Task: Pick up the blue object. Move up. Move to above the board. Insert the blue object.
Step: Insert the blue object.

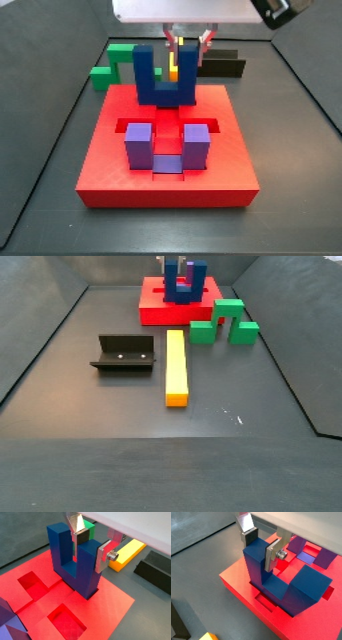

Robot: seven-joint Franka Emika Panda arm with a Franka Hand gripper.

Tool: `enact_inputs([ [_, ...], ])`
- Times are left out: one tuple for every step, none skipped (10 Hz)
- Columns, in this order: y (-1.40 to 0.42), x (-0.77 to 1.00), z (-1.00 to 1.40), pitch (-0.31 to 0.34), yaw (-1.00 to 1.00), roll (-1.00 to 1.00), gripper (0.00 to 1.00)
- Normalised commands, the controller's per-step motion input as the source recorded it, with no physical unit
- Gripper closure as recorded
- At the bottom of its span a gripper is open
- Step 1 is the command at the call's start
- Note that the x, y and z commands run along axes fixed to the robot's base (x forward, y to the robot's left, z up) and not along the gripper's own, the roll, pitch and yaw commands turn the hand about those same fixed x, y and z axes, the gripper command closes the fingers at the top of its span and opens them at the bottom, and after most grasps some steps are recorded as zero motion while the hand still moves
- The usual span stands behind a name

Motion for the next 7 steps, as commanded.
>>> enact_inputs([
  [-0.09,-0.02,-0.37,0.000,0.00,0.29,1.00],
  [-0.12,0.00,-0.33,0.000,0.00,0.41,1.00],
  [-0.16,0.00,-0.35,0.000,0.00,0.44,1.00],
  [-0.15,0.00,-0.45,0.000,0.00,0.40,1.00],
  [-0.14,0.00,-0.46,0.000,0.00,0.36,1.00],
  [0.00,0.00,0.00,0.033,0.00,0.08,1.00],
  [0.00,0.00,0.00,0.000,0.00,0.00,1.00],
])
